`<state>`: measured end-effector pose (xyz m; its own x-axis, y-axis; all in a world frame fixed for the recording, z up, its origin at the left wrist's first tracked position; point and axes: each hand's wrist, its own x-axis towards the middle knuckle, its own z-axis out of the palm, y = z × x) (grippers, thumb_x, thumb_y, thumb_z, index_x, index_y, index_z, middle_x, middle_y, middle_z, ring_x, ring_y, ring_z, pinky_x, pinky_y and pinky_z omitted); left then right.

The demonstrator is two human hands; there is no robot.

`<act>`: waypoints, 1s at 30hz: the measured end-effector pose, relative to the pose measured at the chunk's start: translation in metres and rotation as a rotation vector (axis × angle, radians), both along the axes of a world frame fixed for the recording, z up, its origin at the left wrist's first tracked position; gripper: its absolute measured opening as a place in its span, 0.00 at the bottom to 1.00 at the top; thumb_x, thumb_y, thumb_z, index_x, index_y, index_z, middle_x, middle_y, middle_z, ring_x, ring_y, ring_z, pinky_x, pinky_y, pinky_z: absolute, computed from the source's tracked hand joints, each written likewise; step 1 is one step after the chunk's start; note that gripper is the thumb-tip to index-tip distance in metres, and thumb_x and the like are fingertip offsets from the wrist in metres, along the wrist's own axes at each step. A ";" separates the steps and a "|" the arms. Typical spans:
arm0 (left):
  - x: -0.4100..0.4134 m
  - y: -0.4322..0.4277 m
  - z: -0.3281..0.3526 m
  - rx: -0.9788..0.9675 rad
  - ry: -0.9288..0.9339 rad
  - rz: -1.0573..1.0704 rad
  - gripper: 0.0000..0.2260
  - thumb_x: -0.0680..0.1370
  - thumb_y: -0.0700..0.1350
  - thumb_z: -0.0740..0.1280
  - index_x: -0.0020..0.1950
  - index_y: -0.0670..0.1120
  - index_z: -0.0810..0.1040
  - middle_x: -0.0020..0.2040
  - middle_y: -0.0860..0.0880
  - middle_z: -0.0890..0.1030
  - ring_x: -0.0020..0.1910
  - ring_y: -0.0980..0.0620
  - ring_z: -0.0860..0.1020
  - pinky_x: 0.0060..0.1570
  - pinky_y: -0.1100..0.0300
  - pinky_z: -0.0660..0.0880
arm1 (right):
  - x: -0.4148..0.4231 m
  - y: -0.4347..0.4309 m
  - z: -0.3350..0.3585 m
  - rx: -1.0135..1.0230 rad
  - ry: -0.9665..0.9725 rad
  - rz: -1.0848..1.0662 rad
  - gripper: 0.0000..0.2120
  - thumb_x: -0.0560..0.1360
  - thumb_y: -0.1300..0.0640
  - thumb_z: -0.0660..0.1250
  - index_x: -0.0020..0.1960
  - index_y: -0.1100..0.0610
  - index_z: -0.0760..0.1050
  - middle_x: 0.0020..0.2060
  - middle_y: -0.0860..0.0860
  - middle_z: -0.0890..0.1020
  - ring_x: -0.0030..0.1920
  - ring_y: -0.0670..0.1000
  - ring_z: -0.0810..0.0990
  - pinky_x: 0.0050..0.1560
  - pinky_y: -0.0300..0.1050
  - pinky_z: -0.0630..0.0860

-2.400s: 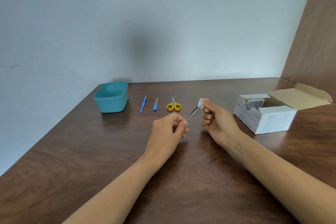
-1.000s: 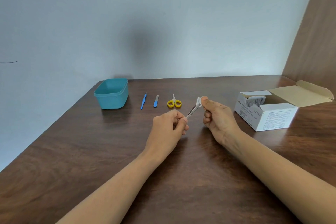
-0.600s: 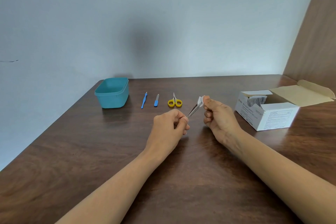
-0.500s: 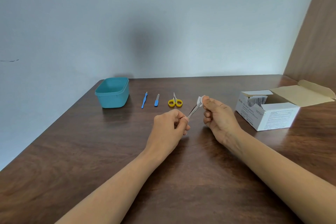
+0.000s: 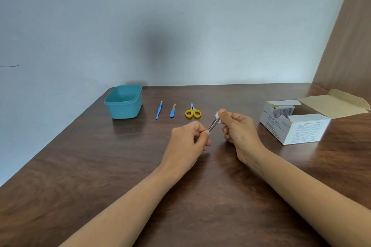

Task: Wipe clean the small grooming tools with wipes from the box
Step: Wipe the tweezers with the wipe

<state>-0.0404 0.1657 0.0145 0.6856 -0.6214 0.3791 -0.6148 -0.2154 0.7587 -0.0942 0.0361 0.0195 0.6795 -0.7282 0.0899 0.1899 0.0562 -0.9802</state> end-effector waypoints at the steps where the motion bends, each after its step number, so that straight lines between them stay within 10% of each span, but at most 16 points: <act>1: 0.000 0.000 0.000 -0.004 0.000 0.000 0.06 0.79 0.42 0.64 0.45 0.44 0.79 0.36 0.52 0.84 0.32 0.63 0.80 0.36 0.75 0.74 | 0.000 0.001 0.000 -0.015 0.009 -0.008 0.10 0.77 0.54 0.67 0.40 0.58 0.80 0.29 0.52 0.67 0.28 0.47 0.62 0.24 0.34 0.60; 15: 0.002 0.001 -0.001 -0.037 -0.020 0.017 0.06 0.79 0.44 0.64 0.46 0.45 0.78 0.37 0.53 0.83 0.34 0.64 0.81 0.35 0.75 0.74 | -0.004 0.016 -0.005 -0.222 0.103 0.061 0.09 0.73 0.55 0.71 0.41 0.61 0.82 0.31 0.51 0.78 0.26 0.39 0.71 0.30 0.29 0.71; 30: -0.001 -0.003 0.000 0.024 -0.068 -0.079 0.06 0.78 0.41 0.64 0.43 0.42 0.77 0.35 0.53 0.84 0.33 0.59 0.80 0.37 0.70 0.74 | -0.001 -0.010 0.008 0.124 0.063 -0.022 0.09 0.76 0.54 0.67 0.40 0.56 0.80 0.28 0.49 0.68 0.28 0.45 0.63 0.28 0.36 0.59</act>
<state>-0.0414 0.1628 0.0148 0.6077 -0.6818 0.4071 -0.6802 -0.1823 0.7100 -0.0952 0.0257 0.0280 0.6645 -0.7460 -0.0442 0.1302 0.1739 -0.9761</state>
